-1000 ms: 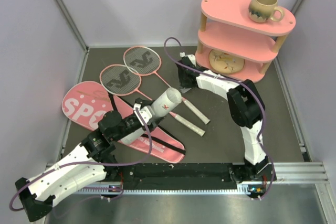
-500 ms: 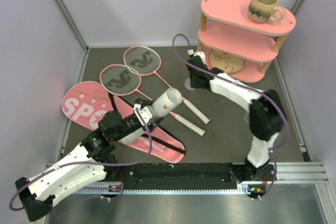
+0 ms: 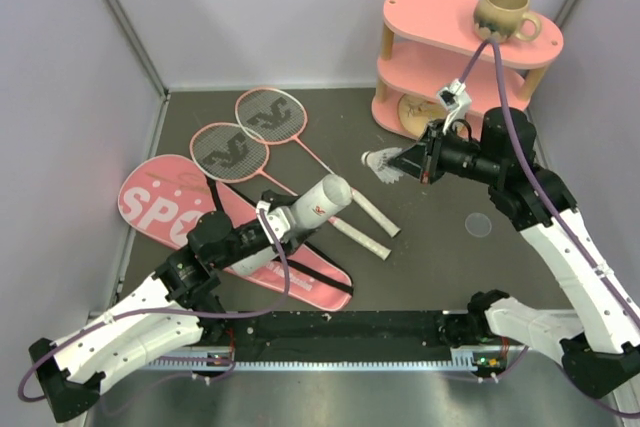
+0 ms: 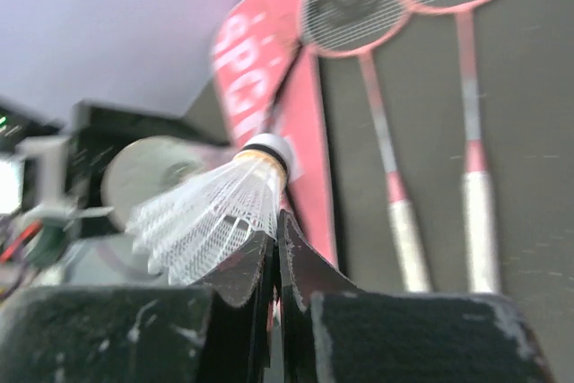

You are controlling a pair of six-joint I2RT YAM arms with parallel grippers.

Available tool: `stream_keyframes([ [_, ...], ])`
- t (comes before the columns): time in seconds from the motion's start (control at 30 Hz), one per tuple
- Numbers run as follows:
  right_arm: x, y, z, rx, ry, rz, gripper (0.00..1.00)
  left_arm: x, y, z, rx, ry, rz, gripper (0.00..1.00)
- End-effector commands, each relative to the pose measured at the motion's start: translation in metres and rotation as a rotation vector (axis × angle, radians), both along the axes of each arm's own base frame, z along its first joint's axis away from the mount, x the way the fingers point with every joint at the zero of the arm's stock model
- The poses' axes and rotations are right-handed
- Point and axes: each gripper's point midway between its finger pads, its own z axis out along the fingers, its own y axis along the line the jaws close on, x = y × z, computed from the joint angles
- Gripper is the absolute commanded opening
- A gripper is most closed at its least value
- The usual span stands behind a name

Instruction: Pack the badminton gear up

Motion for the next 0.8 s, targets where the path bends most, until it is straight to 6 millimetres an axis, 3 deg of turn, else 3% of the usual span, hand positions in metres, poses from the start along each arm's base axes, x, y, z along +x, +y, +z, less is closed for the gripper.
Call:
stream_keyframes([
  [0.0,-0.076,0.033,0.026,0.139,0.106,0.455,0.00,-0.013,-0.011,0.021,-0.063,-0.037,-0.096,0.09],
  [0.2,-0.094,0.040,0.033,0.169,0.145,0.554,0.00,-0.018,-0.016,0.017,-0.050,-0.026,-0.131,0.09],
  [0.47,-0.085,0.062,0.012,0.111,0.194,0.523,0.00,-0.020,-0.016,0.017,-0.050,-0.026,-0.142,0.09],
  [0.53,-0.079,0.068,0.006,0.087,0.204,0.503,0.04,-0.020,-0.016,0.016,-0.048,-0.026,-0.143,0.09],
  [0.77,-0.058,0.072,-0.013,-0.006,0.212,0.409,0.38,-0.019,-0.014,0.018,-0.050,-0.035,-0.131,0.09],
])
